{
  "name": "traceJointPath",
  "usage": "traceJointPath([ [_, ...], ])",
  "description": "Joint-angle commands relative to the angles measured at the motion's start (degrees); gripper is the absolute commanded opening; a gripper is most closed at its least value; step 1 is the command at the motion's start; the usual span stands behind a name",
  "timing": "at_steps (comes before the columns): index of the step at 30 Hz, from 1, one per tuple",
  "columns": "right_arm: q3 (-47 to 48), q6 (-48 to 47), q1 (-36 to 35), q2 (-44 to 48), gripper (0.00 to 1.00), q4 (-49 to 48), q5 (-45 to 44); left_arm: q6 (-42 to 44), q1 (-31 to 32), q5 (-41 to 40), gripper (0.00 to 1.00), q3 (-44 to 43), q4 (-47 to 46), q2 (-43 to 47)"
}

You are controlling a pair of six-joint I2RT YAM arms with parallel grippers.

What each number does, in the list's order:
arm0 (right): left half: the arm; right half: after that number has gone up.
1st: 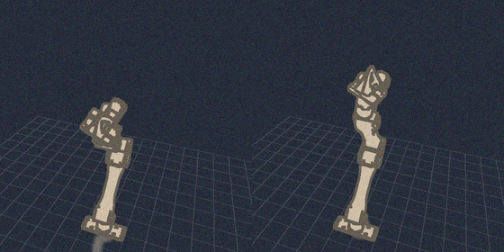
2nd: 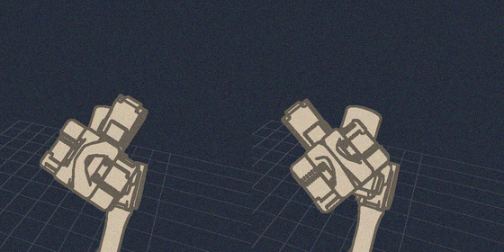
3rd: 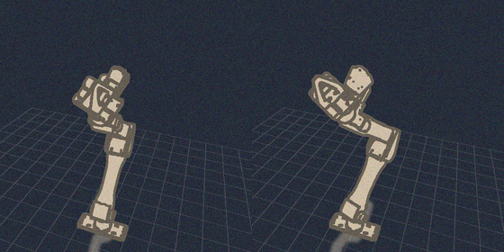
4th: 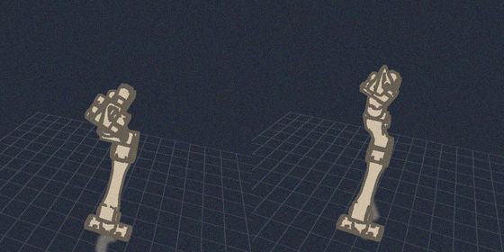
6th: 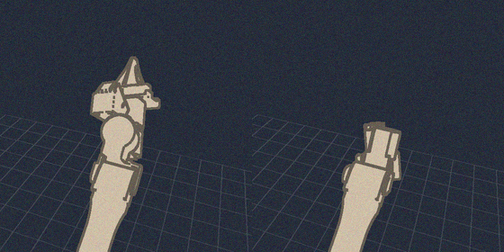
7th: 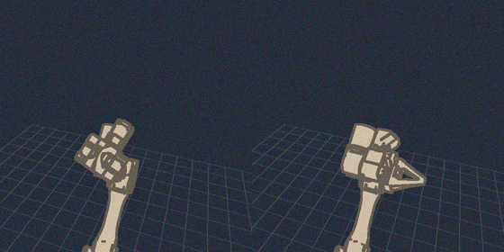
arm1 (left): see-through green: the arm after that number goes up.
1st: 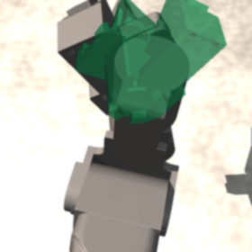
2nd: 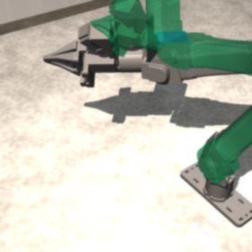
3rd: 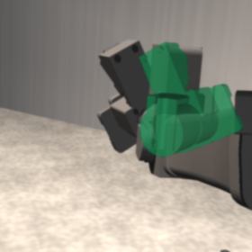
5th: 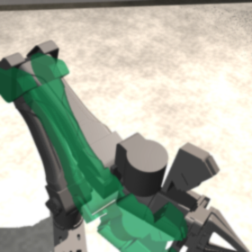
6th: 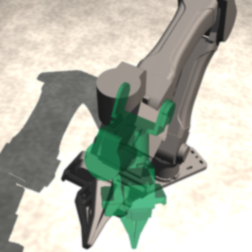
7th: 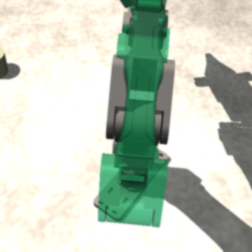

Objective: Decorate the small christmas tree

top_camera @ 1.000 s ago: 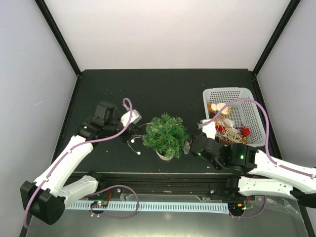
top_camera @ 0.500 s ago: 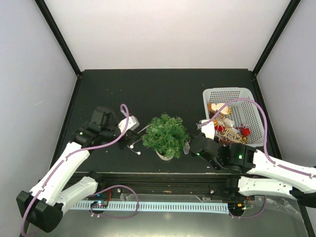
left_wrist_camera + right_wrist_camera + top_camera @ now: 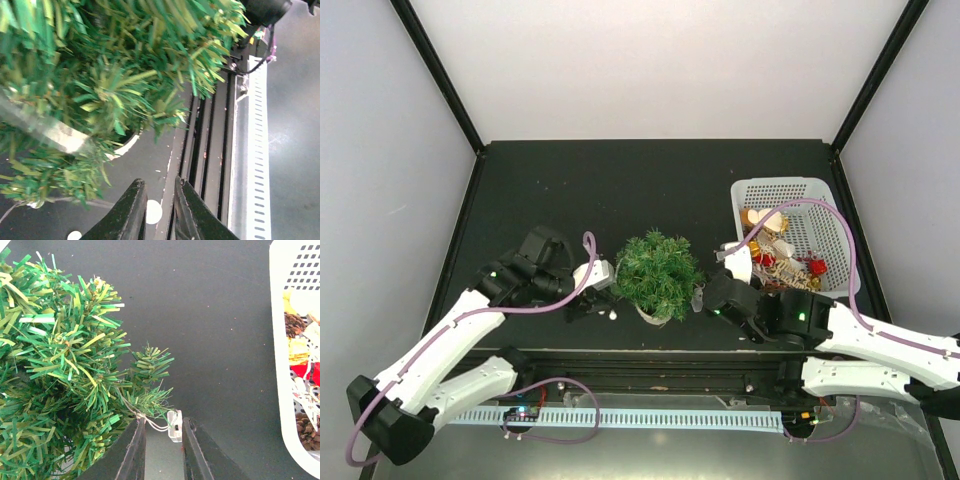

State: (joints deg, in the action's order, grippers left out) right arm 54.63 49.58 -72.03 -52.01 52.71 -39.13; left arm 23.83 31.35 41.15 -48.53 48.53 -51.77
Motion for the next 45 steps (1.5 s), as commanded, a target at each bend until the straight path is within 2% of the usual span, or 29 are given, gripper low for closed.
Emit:
traceJointPath([
  [1, -0.2, 0.37, -0.42, -0.32, 0.24, -0.85, -2.38, 3.3, 1.46, 2.66, 0.19, -1.86, 3.13, -0.22],
  [10, 0.12, 0.49, -0.44, -1.14, 0.24, -0.93, -2.56, 4.5, 4.03, 1.95, 0.31, -2.03, 3.39, -1.93],
  [19, 0.04, 1.26, -0.48, 0.03, 0.24, 0.24, -4.06, 6.89, 3.77, -12.17, 0.32, -3.91, 3.83, 3.82],
  [26, -0.46, 2.04, -0.47, 2.39, 0.24, 0.63, -6.3, 10.3, -0.57, -19.85, 0.34, -2.98, 1.3, 10.28],
  [30, -0.04, 1.54, -0.34, 1.79, 0.25, 0.23, -6.49, 19.01, -6.41, -23.31, 0.49, 0.82, -2.57, 13.49],
  [33, 0.5, 1.53, -0.38, 0.64, 0.25, -0.01, -6.36, 26.55, -12.23, -21.79, 0.57, 2.01, 0.95, 9.38],
  [38, -0.12, 1.48, -0.37, 0.07, 0.25, -1.59, -5.85, 33.07, -22.18, -19.0, 0.58, 3.28, 3.84, -1.0],
  [40, -0.73, 1.3, -0.27, 0.07, 0.25, -2.47, -5.69, 34.31, -24.29, -18.17, 0.59, 3.14, 4.12, -4.62],
  [45, -1.04, 1.08, -0.13, -0.75, 0.26, -3.17, -5.59, 35.27, -24.6, -14.57, 0.62, 2.49, 5.17, -11.88],
])
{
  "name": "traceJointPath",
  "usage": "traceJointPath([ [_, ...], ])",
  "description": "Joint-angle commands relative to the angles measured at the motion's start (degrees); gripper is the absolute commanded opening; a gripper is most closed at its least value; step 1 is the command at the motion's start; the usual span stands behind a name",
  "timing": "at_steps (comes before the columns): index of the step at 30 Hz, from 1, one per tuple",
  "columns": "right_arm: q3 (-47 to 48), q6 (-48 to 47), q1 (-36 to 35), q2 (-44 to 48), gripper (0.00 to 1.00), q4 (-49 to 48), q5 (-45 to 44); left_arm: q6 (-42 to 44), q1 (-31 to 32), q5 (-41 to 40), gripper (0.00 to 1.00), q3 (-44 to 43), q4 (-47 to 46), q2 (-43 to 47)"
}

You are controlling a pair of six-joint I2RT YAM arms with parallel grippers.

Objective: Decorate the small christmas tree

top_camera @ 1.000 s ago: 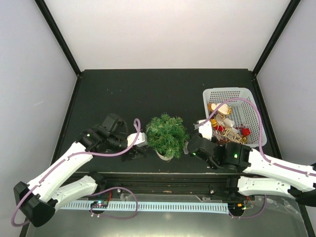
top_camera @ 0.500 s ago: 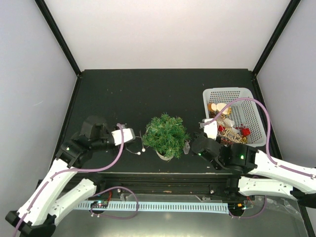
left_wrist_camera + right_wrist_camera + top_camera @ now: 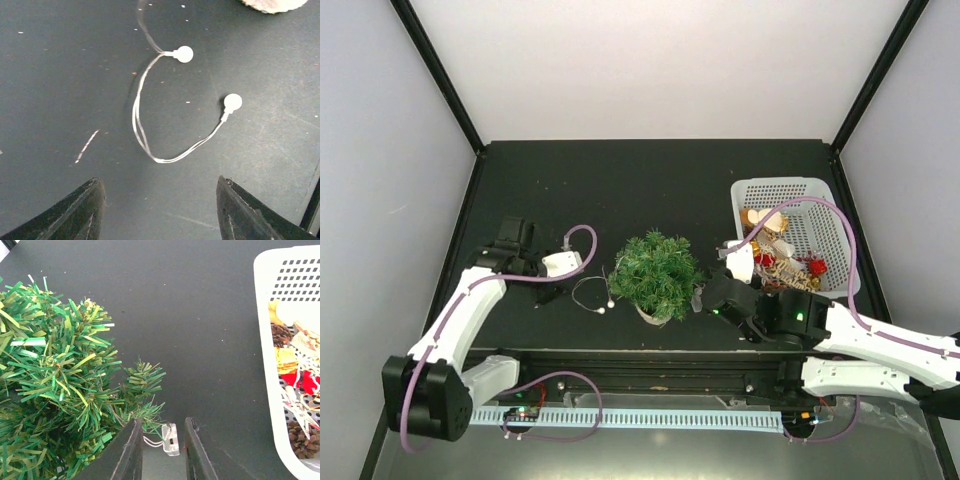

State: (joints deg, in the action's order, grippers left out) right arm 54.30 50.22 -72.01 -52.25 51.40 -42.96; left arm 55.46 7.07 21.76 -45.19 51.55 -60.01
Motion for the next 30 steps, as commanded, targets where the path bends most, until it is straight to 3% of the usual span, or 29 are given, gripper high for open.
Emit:
traceJointPath([
  [1, -0.84, 0.45, -0.15, -0.56, 0.26, -2.09, -1.68, 3.32, -0.38, 4.88, 0.63, -0.9, 1.54, -5.24],
  [8, -2.06, 0.39, 0.32, 0.37, 0.26, -3.3, -1.42, 2.06, -0.39, 7.59, 0.64, -1.86, -1.14, -17.8],
  [24, -4.17, -1.19, 1.37, 0.48, 0.27, -6.78, 0.58, -3.55, -0.4, 5.01, 0.63, -1.56, -14.71, -27.78],
  [27, -4.51, -1.38, 1.6, 0.59, 0.27, -6.95, 0.8, -3.8, -0.47, 4.87, 0.59, -1.92, -14.71, -28.48],
  [30, -4.72, -1.59, 1.95, 0.53, 0.27, -7.56, 1.14, -3.61, -0.41, 4.87, 0.47, -1.71, -14.56, -28.44],
])
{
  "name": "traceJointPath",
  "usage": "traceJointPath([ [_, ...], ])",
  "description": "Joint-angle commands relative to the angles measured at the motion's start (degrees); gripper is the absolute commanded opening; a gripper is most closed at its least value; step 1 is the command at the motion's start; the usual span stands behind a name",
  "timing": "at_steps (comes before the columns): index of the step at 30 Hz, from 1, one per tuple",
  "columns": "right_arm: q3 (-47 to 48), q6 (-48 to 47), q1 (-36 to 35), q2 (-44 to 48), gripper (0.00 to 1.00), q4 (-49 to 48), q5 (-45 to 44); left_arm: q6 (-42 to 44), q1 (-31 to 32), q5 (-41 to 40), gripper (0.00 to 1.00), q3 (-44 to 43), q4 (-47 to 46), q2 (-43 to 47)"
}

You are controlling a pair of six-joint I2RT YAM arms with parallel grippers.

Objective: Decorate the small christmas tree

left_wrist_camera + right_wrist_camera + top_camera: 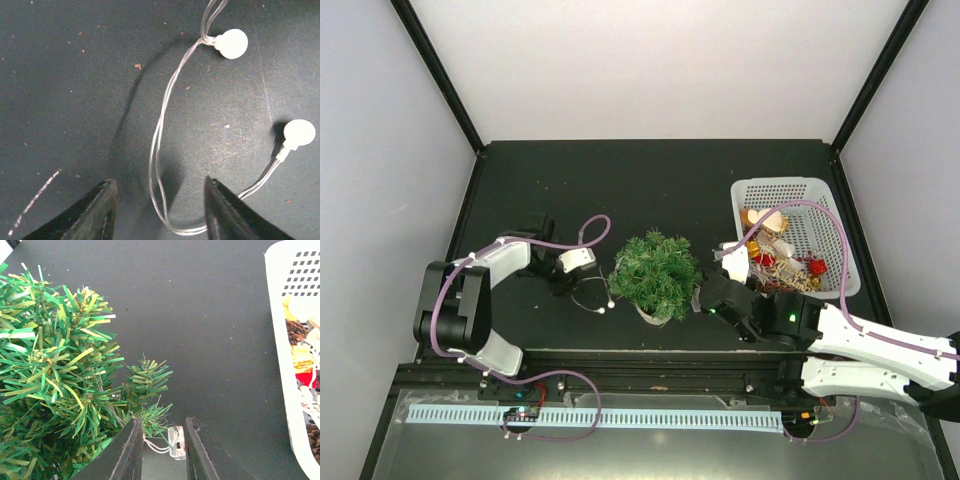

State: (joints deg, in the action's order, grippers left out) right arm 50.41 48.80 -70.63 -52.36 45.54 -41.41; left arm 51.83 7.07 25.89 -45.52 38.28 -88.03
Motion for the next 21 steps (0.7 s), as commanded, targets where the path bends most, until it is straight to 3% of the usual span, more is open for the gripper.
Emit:
traceJointPath([
  [1, -0.83, -0.31, 0.63, 0.63, 0.27, -1.76, -0.43, 0.02, -0.39, 0.68, 0.45, -1.49, -1.17, -0.61],
  [9, -0.51, -1.32, 1.34, 0.83, 0.27, -2.14, -0.34, 0.37, -0.43, 0.79, 0.31, -0.51, 0.56, -1.11],
  [16, -0.23, -1.71, 1.47, 1.67, 0.27, -1.95, -0.52, 0.51, -0.44, 2.42, 0.02, 1.07, 2.44, 0.08],
  [21, -0.07, -1.69, 1.48, 2.83, 0.27, -1.39, -0.84, 0.78, -1.39, 2.49, 0.02, 1.77, 4.8, 5.92],
])
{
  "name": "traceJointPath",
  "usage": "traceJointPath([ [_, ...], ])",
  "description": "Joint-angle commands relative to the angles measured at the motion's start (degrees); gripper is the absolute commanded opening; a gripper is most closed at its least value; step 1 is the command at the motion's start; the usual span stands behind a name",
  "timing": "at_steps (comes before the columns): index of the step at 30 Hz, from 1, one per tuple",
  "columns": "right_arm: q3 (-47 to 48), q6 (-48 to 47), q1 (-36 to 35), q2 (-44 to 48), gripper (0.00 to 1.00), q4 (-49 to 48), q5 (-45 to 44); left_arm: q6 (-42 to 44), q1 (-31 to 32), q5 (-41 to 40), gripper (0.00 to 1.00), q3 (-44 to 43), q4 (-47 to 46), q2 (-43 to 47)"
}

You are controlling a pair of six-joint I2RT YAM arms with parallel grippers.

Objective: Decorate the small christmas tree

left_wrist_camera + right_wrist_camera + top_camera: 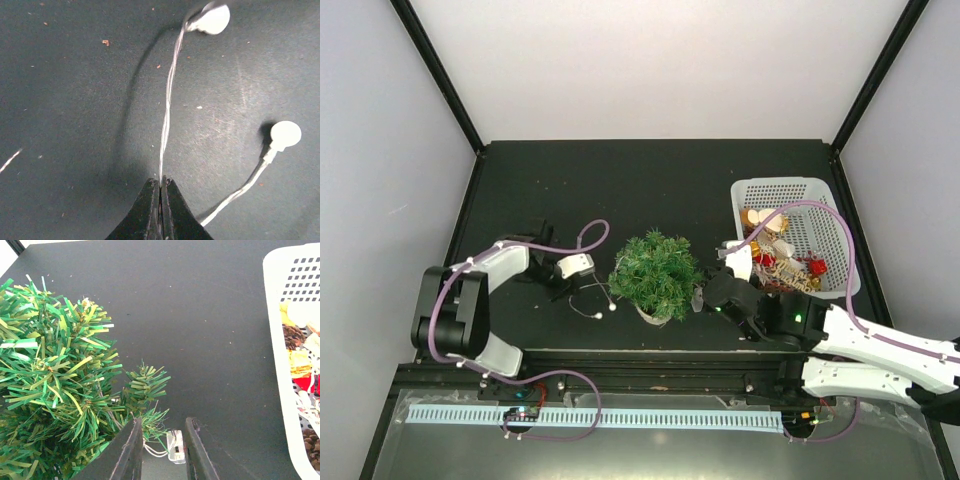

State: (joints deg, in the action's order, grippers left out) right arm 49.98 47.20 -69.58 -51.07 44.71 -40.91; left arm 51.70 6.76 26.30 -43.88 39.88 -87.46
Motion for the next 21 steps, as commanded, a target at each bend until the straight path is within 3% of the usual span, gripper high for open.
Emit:
traceJointPath([
  [1, 0.43, -0.17, 0.41, 1.77, 0.27, -0.4, -1.49, 1.05, -1.43, 2.08, 0.02, -0.08, 4.12, 6.98],
  [14, 0.42, -0.84, 0.47, 5.14, 0.26, 0.97, -2.34, 6.7, -2.38, 4.33, 0.02, -2.95, 22.28, 30.45],
  [21, 2.35, -2.64, 0.48, 6.4, 0.24, 2.98, -2.19, 6.88, 4.62, 6.91, 0.02, -6.15, 31.09, 40.29],
])
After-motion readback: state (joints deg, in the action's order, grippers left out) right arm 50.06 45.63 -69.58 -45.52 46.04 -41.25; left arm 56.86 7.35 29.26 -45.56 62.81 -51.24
